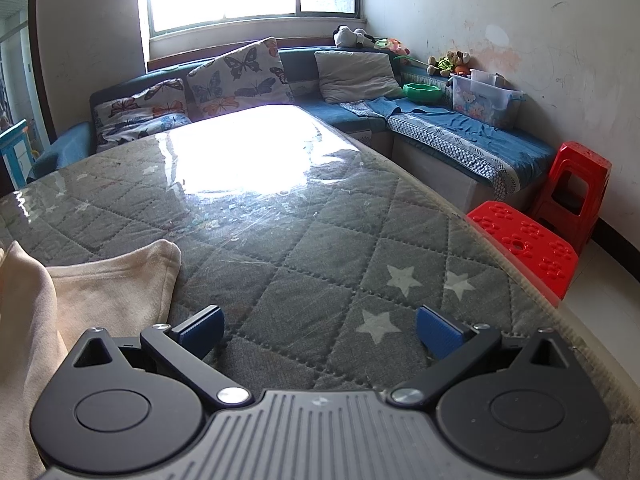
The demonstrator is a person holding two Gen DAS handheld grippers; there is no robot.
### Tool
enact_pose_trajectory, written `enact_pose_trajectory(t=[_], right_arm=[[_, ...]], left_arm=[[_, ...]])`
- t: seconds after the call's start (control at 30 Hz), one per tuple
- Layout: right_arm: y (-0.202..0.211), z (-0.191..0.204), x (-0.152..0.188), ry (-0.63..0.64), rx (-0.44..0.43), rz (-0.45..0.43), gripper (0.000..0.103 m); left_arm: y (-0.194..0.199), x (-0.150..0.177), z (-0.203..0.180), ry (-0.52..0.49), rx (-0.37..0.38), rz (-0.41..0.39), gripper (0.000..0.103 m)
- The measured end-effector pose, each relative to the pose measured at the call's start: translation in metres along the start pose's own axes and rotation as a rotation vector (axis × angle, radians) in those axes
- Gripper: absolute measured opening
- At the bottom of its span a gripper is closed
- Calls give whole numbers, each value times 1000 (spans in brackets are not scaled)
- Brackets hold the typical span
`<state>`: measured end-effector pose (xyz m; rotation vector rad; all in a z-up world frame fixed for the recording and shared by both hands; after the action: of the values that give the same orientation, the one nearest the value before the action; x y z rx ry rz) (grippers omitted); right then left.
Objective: Fold clothes
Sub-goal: 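Move both grippers over the crumpled cream shirt toward its sleeve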
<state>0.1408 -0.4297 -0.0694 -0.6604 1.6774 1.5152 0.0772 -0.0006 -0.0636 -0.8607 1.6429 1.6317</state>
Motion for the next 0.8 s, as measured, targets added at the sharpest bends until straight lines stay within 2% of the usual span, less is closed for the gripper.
enact_pose_trajectory(t=[0.27,0.53,0.8], right_arm=[[22,-11,5,53,-47,-36,103],[75,-5,5,114,-150,-73,103],[97,16,9,169,-254,-82,103]], left_arm=[[1,0,1,-3,-1,1,103],[5,-2,1,-5,-24,13,103],[25,-15,-9,-4,-15,-13,103]])
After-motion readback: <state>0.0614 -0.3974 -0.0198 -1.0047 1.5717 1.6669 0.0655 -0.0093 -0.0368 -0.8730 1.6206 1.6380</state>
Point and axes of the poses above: each gripper's, at about its wrist camera, not at the fingertips, and y roughly against the way its jaws point, z to its left, x to its underside, the point moved 10 cm from there along -y, roughly the way its jaws point, and after that the axes turned 5 degrees about -z, right-handed, at the moved point
